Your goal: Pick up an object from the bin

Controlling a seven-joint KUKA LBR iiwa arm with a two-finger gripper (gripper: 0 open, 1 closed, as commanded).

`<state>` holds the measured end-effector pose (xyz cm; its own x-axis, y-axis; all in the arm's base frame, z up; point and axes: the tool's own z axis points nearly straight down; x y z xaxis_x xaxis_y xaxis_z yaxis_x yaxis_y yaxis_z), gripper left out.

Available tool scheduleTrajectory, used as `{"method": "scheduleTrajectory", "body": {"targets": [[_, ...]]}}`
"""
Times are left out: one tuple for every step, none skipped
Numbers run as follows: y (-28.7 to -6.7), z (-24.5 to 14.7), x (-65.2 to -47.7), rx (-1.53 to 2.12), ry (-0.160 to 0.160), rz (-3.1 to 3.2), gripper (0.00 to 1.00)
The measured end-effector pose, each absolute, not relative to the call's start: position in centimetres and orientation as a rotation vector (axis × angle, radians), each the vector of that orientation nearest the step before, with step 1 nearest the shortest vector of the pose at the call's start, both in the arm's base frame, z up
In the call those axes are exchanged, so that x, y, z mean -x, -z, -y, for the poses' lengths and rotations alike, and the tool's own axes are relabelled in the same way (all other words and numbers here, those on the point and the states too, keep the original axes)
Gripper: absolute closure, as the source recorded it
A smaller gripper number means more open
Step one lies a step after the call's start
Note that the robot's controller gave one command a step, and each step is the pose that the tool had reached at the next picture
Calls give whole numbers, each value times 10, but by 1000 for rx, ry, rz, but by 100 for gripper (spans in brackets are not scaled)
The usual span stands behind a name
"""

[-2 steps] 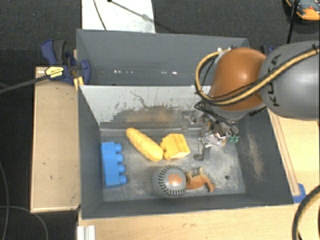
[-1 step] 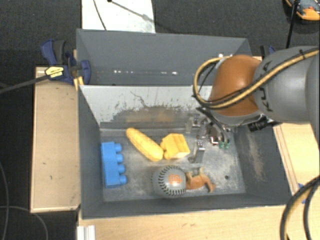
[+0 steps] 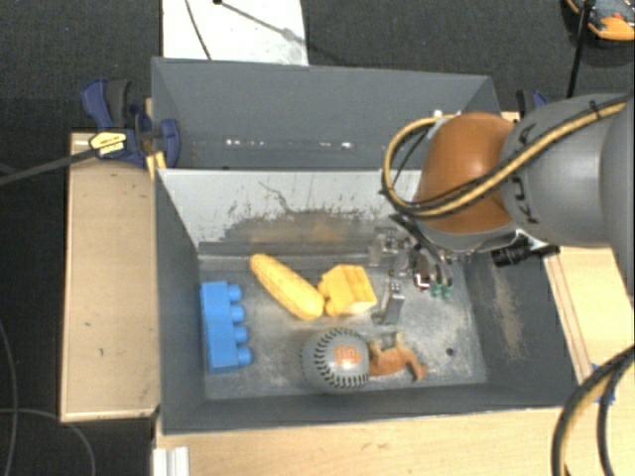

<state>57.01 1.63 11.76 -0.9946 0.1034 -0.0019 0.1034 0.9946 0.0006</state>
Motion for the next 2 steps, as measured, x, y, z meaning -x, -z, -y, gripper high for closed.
{"method": "scheduleTrajectory", "body": {"targets": [[-85,10,-556,-50,-2,-3136,0],[-74,8,-566,-237,2,-3130,0]]}}
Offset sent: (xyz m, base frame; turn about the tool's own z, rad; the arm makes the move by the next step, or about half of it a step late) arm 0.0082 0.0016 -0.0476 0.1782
